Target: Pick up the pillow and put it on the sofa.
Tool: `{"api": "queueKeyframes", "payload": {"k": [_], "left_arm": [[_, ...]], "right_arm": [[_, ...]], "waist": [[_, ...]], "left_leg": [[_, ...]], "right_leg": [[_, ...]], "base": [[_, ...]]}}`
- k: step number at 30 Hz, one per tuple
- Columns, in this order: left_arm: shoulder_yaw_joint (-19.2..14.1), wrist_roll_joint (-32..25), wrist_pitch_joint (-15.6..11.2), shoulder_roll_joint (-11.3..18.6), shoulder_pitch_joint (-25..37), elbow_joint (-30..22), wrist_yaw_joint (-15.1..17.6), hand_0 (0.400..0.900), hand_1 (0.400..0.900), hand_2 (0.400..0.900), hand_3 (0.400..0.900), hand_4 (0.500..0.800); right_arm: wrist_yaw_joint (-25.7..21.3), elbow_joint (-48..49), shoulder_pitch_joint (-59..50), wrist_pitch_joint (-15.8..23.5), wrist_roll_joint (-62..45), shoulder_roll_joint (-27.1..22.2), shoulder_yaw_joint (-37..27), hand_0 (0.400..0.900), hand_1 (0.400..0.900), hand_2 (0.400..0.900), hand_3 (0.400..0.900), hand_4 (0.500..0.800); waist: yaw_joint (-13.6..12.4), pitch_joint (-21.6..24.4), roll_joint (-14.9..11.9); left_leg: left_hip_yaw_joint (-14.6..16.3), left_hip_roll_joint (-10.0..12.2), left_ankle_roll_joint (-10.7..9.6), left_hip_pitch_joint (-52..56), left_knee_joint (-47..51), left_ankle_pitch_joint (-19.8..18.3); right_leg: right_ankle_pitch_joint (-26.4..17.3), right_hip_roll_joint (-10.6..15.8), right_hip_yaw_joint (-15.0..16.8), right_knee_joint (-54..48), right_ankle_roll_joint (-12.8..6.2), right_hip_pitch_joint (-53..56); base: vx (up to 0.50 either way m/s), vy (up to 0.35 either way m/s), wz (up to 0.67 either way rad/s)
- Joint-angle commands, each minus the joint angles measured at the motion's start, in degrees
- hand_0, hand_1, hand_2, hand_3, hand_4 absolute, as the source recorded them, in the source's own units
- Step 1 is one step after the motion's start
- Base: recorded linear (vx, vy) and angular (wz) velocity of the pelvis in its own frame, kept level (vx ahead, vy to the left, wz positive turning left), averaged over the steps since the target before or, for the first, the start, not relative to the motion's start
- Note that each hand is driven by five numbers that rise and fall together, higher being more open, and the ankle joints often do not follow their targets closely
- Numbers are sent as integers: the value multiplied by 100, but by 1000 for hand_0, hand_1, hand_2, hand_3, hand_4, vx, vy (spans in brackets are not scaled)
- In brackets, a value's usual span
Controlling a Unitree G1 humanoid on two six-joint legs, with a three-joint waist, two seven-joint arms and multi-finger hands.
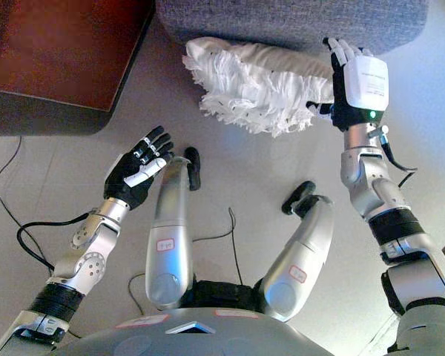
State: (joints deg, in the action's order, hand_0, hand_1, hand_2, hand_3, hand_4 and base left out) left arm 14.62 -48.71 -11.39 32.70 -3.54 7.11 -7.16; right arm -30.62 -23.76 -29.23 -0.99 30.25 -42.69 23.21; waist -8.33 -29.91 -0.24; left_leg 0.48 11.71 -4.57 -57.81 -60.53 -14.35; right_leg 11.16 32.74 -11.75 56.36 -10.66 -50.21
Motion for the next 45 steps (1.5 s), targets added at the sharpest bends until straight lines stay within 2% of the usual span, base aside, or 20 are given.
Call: {"api": "queueKeyframes", "payload": {"k": [1,8,13,16,24,26,29,31,36,38,40,45], "left_arm": [[193,-338,-507,24,-87,-800,-346,900,900,900,900,800],[220,-594,-590,88,-130,-850,-613,900,900,900,900,800],[265,-603,-624,122,-138,-852,-659,900,900,900,900,800],[281,-559,-575,119,-134,-859,-647,900,900,900,900,800],[458,-571,-721,21,-172,-804,-690,900,900,900,900,800],[519,-638,-769,2,-127,-804,-661,900,900,900,900,800],[576,-671,-818,-24,-44,-808,-617,900,900,900,900,800],[567,-677,-816,-29,17,-795,-612,900,900,900,900,800],[581,-660,-719,-82,119,-827,-493,900,900,900,900,800],[561,-578,-658,-125,113,-806,-515,900,900,900,900,800],[571,-548,-598,-144,105,-825,-498,900,900,900,900,800],[559,-488,-471,-187,47,-853,-534,900,900,900,900,800]], "right_arm": [[-279,-95,-559,9,344,-615,1,900,900,900,900,800],[-207,-652,-1119,-184,290,-704,374,900,900,900,900,800],[385,-1255,-1721,-474,-236,-634,815,900,900,900,900,800],[550,-1477,-1964,-522,-451,-590,1000,900,900,900,900,800],[362,-2095,-2610,-838,-413,-382,1283,900,900,900,900,800],[498,-2346,-2798,-893,-485,-296,1389,900,900,900,900,800],[940,-2735,-3060,-1123,-632,-151,1556,900,900,900,900,800],[1492,-3085,-3233,-1373,-741,-35,1667,900,900,900,900,800],[2041,-3669,-3530,-1708,-1187,281,1767,900,900,900,900,800],[2470,-3832,-3635,-1885,-1243,366,1817,900,900,900,900,800],[2636,-3908,-3665,-1977,-1443,427,1842,900,900,900,900,800],[3481,-4051,-3703,-2326,-1567,555,1843,900,900,900,900,800]], "waist": [[-179,11,338],[-344,11,363],[-535,11,382],[-622,11,390],[-785,11,438],[-828,11,459],[-904,11,474],[-976,11,471],[-1132,11,499],[-1193,11,508],[-1230,11,511],[-1291,11,522]], "left_leg": [[-252,387,-68,383,-326,-765],[-461,289,-53,-13,-861,-881],[-607,220,-21,-264,-1203,-966],[-644,163,-7,-338,-1265,-969],[-762,70,14,-529,-1516,-996],[-797,47,24,-593,-1583,-1011],[-835,11,56,-679,-1667,-1020],[-864,-15,76,-713,-1717,-1017],[-928,-80,76,-739,-1832,-1002],[-947,-102,75,-731,-1845,-978],[-960,-123,71,-718,-1859,-959],[-971,-119,66,-672,-1827,-874]], "right_leg": [[193,-15,229,598,90,-596],[285,39,267,960,129,-946],[436,64,267,1284,178,-1134],[484,77,234,1364,199,-1166],[498,60,214,1449,241,-1268],[508,64,217,1474,257,-1318],[524,79,205,1515,292,-1376],[543,92,183,1552,311,-1382],[632,101,172,1685,349,-1329],[658,108,184,1735,365,-1305],[660,108,188,1750,373,-1278],[643,107,207,1750,386,-1190]], "base": [[38,47,8],[43,13,10],[37,-17,9],[37,-44,14],[12,-11,3],[-12,8,2],[-31,11,5],[-27,-9,8],[-2,-13,8],[15,-9,9],[29,-10,8],[25,-1,3]]}}
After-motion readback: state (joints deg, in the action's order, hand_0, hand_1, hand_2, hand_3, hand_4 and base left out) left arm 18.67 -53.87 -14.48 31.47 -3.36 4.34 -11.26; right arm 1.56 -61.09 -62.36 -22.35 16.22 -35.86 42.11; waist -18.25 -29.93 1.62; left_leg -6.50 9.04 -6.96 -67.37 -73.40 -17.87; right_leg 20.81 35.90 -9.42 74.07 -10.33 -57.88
